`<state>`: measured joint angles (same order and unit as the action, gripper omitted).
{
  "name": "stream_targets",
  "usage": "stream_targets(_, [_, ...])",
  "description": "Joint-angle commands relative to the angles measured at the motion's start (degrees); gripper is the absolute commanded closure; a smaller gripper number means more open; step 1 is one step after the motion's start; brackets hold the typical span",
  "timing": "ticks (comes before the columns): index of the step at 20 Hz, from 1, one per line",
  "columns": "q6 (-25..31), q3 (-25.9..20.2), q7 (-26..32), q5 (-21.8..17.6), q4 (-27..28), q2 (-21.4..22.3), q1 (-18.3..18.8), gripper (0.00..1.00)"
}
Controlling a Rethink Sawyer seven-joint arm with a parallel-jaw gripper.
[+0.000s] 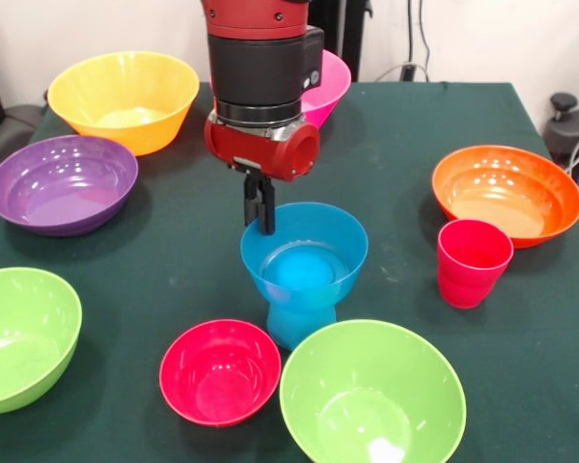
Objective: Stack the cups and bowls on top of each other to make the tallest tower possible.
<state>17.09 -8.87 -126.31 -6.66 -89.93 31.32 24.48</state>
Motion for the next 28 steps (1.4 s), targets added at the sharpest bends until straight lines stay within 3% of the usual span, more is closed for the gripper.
stream_targets(1, [2.62,-2.24,-0.59,-1.24,-0.42,-4.36,1.33,1.00])
stream_targets(28, [-0.56,-0.25,-5.84,-0.01,-5.10,-2.38,-1.62,1.00])
